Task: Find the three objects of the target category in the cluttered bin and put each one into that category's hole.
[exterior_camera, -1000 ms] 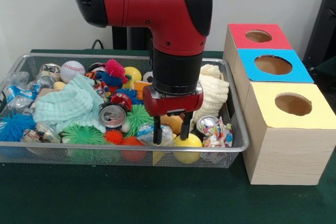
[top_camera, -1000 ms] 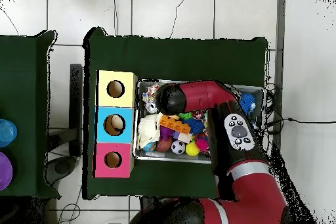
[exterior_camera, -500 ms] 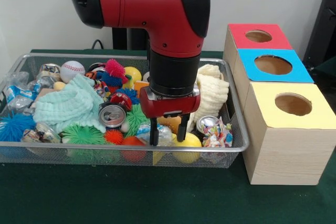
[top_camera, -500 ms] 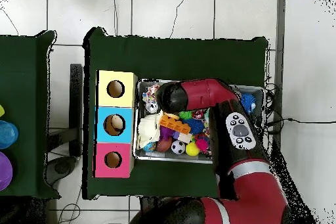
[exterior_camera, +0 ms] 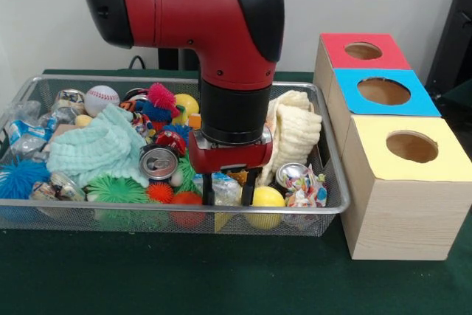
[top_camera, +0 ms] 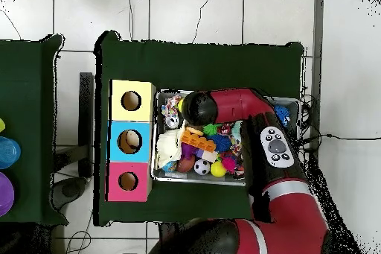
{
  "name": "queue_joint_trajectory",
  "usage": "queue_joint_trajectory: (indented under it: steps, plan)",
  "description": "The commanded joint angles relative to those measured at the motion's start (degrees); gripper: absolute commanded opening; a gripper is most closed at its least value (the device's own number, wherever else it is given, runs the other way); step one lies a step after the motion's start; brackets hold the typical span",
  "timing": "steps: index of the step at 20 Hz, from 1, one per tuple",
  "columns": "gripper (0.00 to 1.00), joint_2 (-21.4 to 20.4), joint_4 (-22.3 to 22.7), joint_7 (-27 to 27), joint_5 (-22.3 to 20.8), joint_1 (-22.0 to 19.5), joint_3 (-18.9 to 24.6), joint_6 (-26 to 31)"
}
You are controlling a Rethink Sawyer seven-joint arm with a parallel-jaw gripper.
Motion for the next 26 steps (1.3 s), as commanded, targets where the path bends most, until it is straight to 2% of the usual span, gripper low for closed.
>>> queue_joint_trajectory:
  steps: [1,2,3,8,14,17,21,26]
  plan:
    - [1.00,3.2,-2.6,-6.6,-1.9,-3.2,3.2,1.6]
    - [1.00,3.3,-2.1,-6.6,-1.4,-3.8,4.0,1.1]
    - [0.00,3.4,-1.6,-6.6,-0.9,-4.4,4.8,0.6]
    - [0.00,2.4,-0.3,-8.2,-0.3,-4.9,5.7,3.9]
    - [0.00,0.9,0.8,-7.1,0.2,-4.6,5.6,5.8]
    - [0.00,-3.6,4.7,-5.6,2.0,-4.0,5.4,8.3]
    - [0.00,-11.6,11.0,-3.6,5.8,-2.9,5.3,13.7]
    - [0.00,-17.1,13.8,-0.9,8.4,0.3,3.6,18.7]
